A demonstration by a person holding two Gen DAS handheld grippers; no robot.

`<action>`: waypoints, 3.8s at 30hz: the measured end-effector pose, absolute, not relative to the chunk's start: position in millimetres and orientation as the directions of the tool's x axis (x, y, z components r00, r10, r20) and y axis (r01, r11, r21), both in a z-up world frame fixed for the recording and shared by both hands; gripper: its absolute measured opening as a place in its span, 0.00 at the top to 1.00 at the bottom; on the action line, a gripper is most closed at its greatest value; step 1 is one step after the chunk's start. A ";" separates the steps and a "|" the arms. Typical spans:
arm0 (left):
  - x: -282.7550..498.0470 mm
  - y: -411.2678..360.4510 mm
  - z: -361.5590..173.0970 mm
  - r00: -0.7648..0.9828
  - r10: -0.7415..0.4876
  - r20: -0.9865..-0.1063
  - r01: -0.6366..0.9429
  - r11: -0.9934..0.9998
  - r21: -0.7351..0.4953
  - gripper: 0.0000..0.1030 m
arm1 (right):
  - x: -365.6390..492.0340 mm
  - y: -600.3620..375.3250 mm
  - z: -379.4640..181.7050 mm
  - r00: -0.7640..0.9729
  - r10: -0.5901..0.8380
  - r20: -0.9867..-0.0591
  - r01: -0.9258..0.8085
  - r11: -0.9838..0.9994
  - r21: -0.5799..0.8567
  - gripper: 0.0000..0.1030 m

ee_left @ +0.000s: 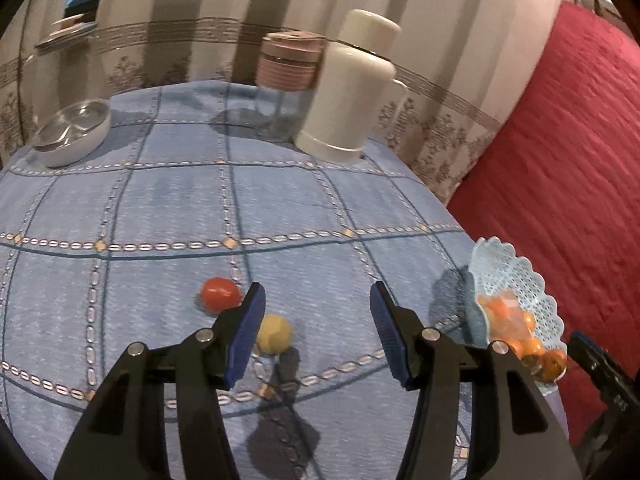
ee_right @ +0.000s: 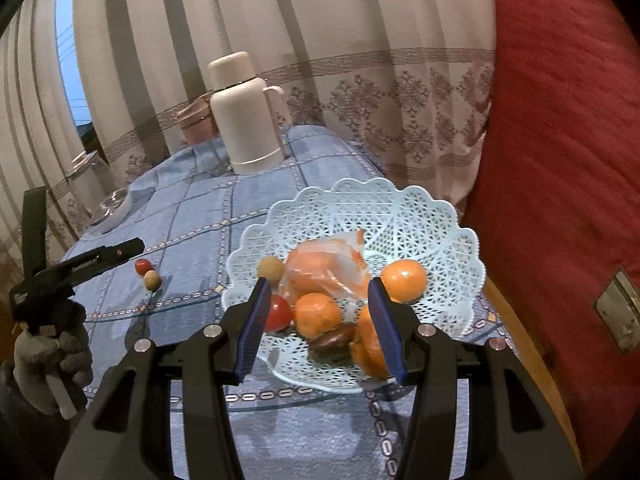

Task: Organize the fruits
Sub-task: 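Close the left tool on the red tomato while the right tool moves toward a small yellow fruit, then grasp the small yellow fruit with the right tool, then carry the yellow fruit in the right tool into the basket and open it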

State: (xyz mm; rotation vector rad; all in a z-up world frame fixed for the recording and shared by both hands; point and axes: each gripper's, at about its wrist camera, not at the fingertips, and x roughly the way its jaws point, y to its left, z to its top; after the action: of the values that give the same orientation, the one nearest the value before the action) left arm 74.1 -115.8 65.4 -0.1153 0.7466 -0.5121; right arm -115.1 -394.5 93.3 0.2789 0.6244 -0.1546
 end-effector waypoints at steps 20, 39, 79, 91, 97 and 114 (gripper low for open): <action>112.1 -89.1 36.5 0.616 -0.382 -0.689 0.274 0.924 -0.268 0.40 | -99.8 -340.9 91.3 0.810 0.059 -0.583 0.088 0.972 0.220 0.39; 131.5 -88.2 16.7 0.593 -0.357 -0.722 0.251 0.934 -0.255 0.64 | -80.0 -297.0 84.2 0.780 0.144 -0.609 -0.015 0.977 0.212 0.39; 109.8 -43.9 53.9 0.735 -0.293 -0.612 0.168 0.952 -0.254 0.73 | 82.3 -190.9 22.1 0.591 0.200 -0.781 -0.188 0.976 0.108 0.55; 109.2 -43.8 53.9 0.731 -0.300 -0.613 0.168 0.950 -0.265 0.73 | 80.4 -188.5 23.7 0.595 0.191 -0.780 -0.187 0.978 0.097 0.74; 107.8 -45.2 55.3 0.737 -0.298 -0.607 0.169 0.950 -0.261 0.73 | 70.7 -196.8 30.1 0.610 0.203 -0.766 -0.164 0.978 0.128 0.74; 99.8 -55.0 58.9 0.743 -0.308 -0.595 0.197 0.949 -0.246 0.73 | 41.0 -224.4 61.2 0.675 0.199 -0.710 -0.107 0.979 0.173 0.74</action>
State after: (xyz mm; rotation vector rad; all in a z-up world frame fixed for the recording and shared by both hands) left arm 99.8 -55.0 58.9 -0.1711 0.6799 -0.2784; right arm 41.0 -224.4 61.2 0.1202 0.8122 0.1724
